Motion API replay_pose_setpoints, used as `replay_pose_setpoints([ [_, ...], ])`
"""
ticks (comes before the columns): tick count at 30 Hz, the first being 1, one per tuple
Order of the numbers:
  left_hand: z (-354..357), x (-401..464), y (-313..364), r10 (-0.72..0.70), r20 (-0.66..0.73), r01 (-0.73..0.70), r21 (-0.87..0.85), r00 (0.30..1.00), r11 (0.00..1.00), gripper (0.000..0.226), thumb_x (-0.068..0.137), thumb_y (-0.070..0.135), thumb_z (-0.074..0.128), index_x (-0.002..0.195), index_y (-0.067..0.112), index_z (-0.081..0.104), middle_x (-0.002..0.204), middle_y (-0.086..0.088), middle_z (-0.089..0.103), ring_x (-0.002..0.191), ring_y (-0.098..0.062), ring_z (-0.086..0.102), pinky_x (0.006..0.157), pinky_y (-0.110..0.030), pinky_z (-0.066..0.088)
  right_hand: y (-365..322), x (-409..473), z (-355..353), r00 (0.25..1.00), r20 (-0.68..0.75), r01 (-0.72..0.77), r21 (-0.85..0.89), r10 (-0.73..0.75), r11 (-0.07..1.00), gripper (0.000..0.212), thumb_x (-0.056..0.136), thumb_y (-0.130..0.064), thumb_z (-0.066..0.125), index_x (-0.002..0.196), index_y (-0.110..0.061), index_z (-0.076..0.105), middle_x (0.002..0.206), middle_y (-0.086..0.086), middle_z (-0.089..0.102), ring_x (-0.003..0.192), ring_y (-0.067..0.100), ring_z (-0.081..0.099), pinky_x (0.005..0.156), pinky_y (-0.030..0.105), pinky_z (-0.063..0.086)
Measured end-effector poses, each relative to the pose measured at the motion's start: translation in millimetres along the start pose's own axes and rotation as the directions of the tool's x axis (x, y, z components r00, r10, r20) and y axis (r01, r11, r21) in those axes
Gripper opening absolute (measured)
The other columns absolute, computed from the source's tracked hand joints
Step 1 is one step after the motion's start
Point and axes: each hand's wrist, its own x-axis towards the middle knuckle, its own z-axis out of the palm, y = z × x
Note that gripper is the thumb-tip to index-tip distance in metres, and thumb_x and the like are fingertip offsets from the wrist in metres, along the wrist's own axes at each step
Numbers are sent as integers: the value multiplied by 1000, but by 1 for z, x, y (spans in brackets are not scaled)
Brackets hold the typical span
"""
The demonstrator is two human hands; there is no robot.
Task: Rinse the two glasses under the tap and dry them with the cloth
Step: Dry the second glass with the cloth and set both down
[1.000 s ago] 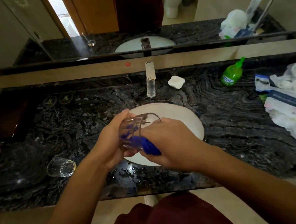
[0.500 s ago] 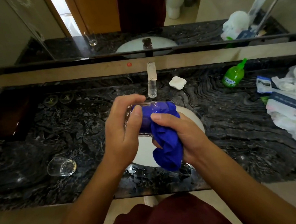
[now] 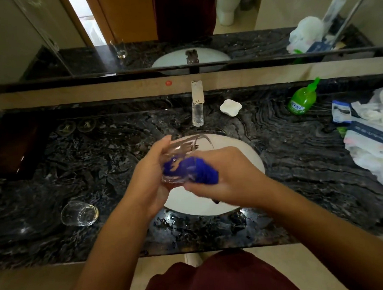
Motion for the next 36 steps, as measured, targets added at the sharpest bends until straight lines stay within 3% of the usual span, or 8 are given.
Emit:
replay_pose_setpoints([
  [4, -3, -6, -8, 381, 106, -391, 386, 919, 836, 44, 92, 59, 55, 128, 35, 63, 121, 8, 72, 106, -10, 71, 90, -31, 60, -5, 4, -1, 903, 18, -260, 820, 430, 511, 7, 84, -16, 79, 82, -22, 76, 67, -1, 72, 56, 10, 67, 54, 22, 54],
  [9, -9, 3, -18, 598, 231, -586, 631, 767, 508, 34, 97, 49, 53, 125, 30, 55, 117, 6, 63, 97, -15, 66, 84, -43, 57, -15, 16, 9, 732, 388, -341, 920, 559, -192, 34, 81, -36, 76, 103, -11, 76, 88, 10, 68, 67, 21, 61, 36, 25, 46],
  [15, 1, 9, -23, 394, -13, -360, 378, 919, 853, 34, 93, 54, 52, 99, 24, 67, 72, 7, 65, 56, -11, 56, 44, -27, 41, -21, 0, 18, 861, 52, -282, 877, 506, 388, 8, 87, -18, 78, 94, -17, 80, 87, 5, 80, 76, 15, 76, 67, 25, 60],
  [19, -2, 7, -14, -36, 55, 38, -29, 998, 999, 37, 87, 55, 69, 92, 20, 78, 73, -1, 74, 48, -13, 61, 43, -19, 39, -14, -15, 13, 996, -59, -66, 60, 70, 996, 25, 87, -36, 76, 106, -19, 74, 85, -3, 77, 75, 19, 72, 69, 37, 57],
  [23, -8, 5, -15, -222, 168, 209, 87, 960, 974, 50, 83, 59, 65, 92, 11, 76, 64, -7, 65, 39, -16, 53, 34, -20, 35, -8, -16, 0, 979, 179, 156, -329, -100, 931, 24, 87, -26, 80, 106, -20, 68, 89, -1, 72, 77, 25, 67, 62, 40, 54],
  [28, -5, 3, -17, -130, 197, 101, 148, 972, 984, 62, 94, 64, 53, 118, 11, 74, 110, -15, 79, 97, -30, 76, 78, -37, 61, 3, -9, -19, 986, 116, -134, 159, 116, 978, 18, 88, -30, 80, 100, -18, 75, 81, 0, 76, 71, 17, 71, 67, 35, 56],
  [31, -4, -2, -17, 185, 176, -227, 258, 967, 939, 60, 88, 61, 62, 134, 22, 63, 123, 2, 74, 111, -14, 71, 87, -29, 58, -4, -4, -17, 921, 9, -301, 650, 389, 698, 5, 84, -24, 78, 84, -21, 75, 70, -1, 74, 64, 8, 68, 61, 18, 53],
  [36, -8, 2, -18, 719, 376, -757, 573, 584, 315, 38, 98, 34, 60, 129, 12, 58, 122, -6, 63, 112, -19, 65, 93, -37, 54, -24, 11, 0, 809, 168, -232, 972, 563, 43, 18, 86, -24, 75, 69, -21, 80, 68, -2, 74, 55, 7, 69, 49, 17, 52],
])
